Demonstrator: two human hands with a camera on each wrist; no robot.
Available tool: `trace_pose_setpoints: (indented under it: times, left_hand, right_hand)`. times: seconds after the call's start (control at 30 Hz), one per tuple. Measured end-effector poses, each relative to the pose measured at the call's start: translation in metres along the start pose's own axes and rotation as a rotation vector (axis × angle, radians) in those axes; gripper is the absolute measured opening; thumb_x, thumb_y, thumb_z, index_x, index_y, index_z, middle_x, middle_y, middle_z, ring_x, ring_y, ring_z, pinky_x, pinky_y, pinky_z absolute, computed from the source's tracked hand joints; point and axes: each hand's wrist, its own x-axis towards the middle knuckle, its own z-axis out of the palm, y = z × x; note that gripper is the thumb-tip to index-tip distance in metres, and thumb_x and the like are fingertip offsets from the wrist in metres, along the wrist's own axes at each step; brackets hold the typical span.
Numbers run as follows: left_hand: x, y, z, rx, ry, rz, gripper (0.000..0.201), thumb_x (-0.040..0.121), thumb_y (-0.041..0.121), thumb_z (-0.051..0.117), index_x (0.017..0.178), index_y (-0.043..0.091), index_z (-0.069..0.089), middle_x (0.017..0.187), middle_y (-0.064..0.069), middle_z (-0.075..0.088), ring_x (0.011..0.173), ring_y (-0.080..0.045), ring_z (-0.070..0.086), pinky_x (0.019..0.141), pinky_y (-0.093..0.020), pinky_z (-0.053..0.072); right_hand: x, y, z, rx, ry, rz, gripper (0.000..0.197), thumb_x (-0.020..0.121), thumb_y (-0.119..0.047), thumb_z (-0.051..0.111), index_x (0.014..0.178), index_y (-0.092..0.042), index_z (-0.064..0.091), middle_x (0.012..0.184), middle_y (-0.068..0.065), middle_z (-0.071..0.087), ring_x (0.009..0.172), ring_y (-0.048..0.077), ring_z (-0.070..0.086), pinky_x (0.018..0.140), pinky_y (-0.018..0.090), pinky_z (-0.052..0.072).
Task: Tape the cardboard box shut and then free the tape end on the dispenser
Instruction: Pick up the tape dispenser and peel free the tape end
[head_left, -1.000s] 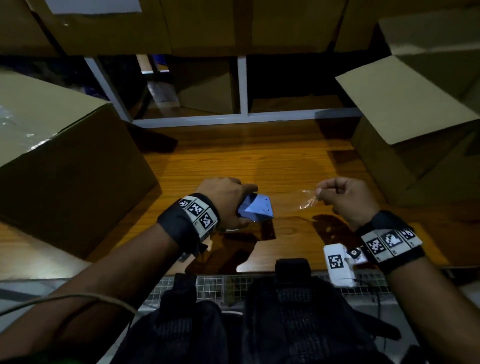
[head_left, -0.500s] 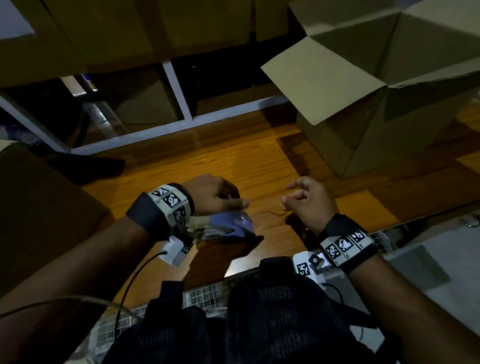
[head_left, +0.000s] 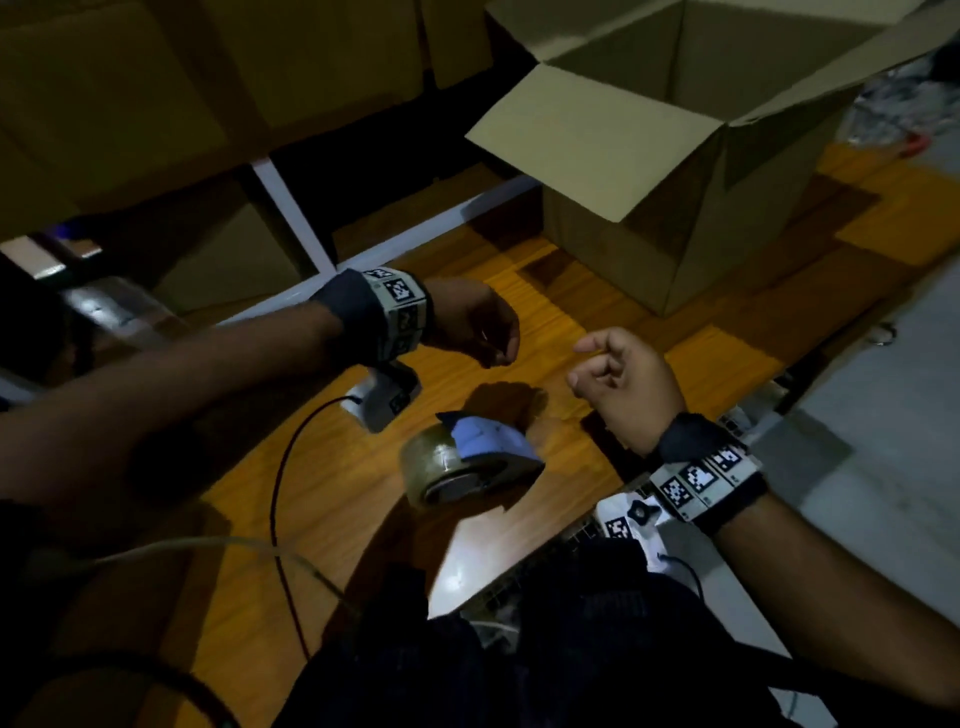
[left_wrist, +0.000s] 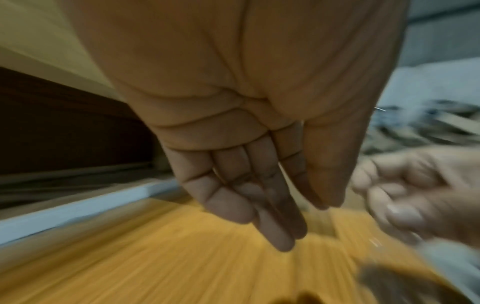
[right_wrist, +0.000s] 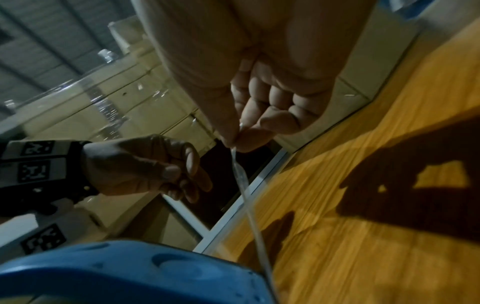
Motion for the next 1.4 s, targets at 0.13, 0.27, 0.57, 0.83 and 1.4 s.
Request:
trace_pose_setpoints:
  times: [0.13,0.27,0.57,0.83,1.4]
  left_hand:
    - [0.019,-0.006,0.009,-0.029,-0.130,0.077,0.018,0.093,0.017,0.068,0.110,0.023,0.070,0.128,-0.002,0.068,0.112,-0.026,0.066,0.092,-0.035,0.057]
    - [0.030,-0.011,0.020,-0.102,-0.183,0.140,0.027,0.093,0.015,0.067,0.102,0.040,0.072,0.129,-0.009,0.067,0.117,-0.040,0.062,0.096,-0.057,0.053]
    - [0.047,-0.022,0.036,-0.451,-0.241,0.279,0.030,0.093,-0.005,0.062,0.107,0.018,0.072,0.106,-0.006,0.076,0.094,-0.010,0.070,0.090,-0.033,0.057]
    - [0.055,-0.025,0.048,-0.463,-0.126,0.349,0.024,0.089,-0.006,0.066,0.097,0.016,0.072,0.095,-0.001,0.075,0.084,0.003,0.068,0.080,-0.014,0.053]
    - [0.063,-0.028,0.055,-0.545,-0.144,0.364,0.032,0.084,-0.001,0.074,0.111,0.014,0.067,0.106,-0.024,0.073,0.104,-0.032,0.072,0.099,-0.047,0.056]
  right_hand:
    - [-0.006,-0.004,0.014,0.024,0.101,0.018,0.025,0.089,-0.009,0.070,0.107,-0.023,0.058,0.087,0.003,0.073,0.088,0.028,0.070,0.080,0.039,0.057]
    - [-0.009,-0.012,0.022,0.054,0.136,0.043,0.027,0.089,-0.008,0.070,0.105,-0.025,0.058,0.089,0.003,0.073,0.090,0.026,0.070,0.082,0.037,0.057]
    - [-0.009,-0.013,0.036,0.144,0.262,0.122,0.021,0.087,-0.003,0.070,0.098,-0.018,0.061,0.087,0.007,0.074,0.078,0.013,0.071,0.077,0.031,0.057]
    - [-0.020,0.001,0.041,0.053,0.318,0.134,0.028,0.082,-0.021,0.078,0.099,-0.030,0.059,0.121,0.009,0.061,0.099,0.018,0.066,0.074,0.032,0.054]
    - [-0.043,0.011,0.081,0.065,0.428,0.198,0.011,0.085,-0.013,0.075,0.086,-0.021,0.067,0.073,-0.003,0.070,0.073,0.015,0.068,0.069,0.034,0.057]
